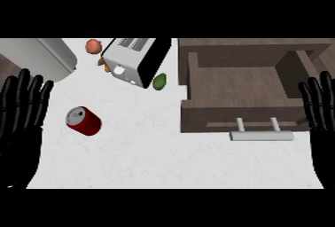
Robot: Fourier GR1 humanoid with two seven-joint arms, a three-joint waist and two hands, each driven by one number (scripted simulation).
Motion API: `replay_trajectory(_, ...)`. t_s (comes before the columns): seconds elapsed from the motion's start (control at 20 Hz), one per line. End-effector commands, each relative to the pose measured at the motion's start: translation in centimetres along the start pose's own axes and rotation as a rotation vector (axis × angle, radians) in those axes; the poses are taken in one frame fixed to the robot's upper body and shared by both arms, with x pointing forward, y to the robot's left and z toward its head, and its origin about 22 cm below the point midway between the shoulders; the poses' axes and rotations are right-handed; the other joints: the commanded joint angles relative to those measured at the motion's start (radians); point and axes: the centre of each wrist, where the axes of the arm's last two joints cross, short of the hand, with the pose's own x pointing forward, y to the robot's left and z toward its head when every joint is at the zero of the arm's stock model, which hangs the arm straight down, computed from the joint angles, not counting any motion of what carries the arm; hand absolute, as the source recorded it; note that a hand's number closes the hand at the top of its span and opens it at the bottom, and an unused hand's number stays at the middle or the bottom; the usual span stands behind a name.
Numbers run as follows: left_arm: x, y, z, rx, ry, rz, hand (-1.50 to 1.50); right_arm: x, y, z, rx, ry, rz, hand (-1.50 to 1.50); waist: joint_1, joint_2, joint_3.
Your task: Pick up the can, place it into the drawer and close the drawer
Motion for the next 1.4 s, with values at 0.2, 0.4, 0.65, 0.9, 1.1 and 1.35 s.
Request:
replay_trajectory(0.2, -0.3, 1.7, 0.7, 0.449, 0.038, -0.251, -1.50, 0.3, -0.4, -0.2, -0.041, 0.000, -0.066, -1.50, 0.012, 0.005, -0.015)
replay_trajectory(0.4, -2.6, 3.6, 2.9, 0.786, 0.358, -0.181, -1.50, -2.6, -2.0, 2.0, -0.141, 0.278, -0.029, -1.50, 0.012, 0.014, -0.014)
replay_trajectory(0.65, -1.5, 0.1, 2.2, 0.850, 0.407, -0.193, -1.50, -0.8, -1.9, 1.2, -0.140, 0.308, -0.042, -1.50, 0.002, 0.006, -0.016)
replay_trajectory(0.9, 0.3, -0.8, -0.3, 0.845, 0.410, -0.199, -1.50, -0.9, -2.4, 1.6, -0.144, 0.323, -0.025, -1.50, 0.002, 0.006, -0.016)
replay_trajectory(1.1, -0.3, -0.6, -1.7, 0.852, 0.399, -0.241, -1.50, -1.7, -2.2, 1.8, -0.156, 0.312, -0.028, -1.50, 0.003, 0.007, -0.016)
replay_trajectory(1.35, -4.0, 0.5, 1.0, 0.845, 0.462, -0.201, -1.50, -2.2, -2.9, 3.2, -0.169, 0.289, -0.037, -1.50, 0.004, 0.006, -0.017)
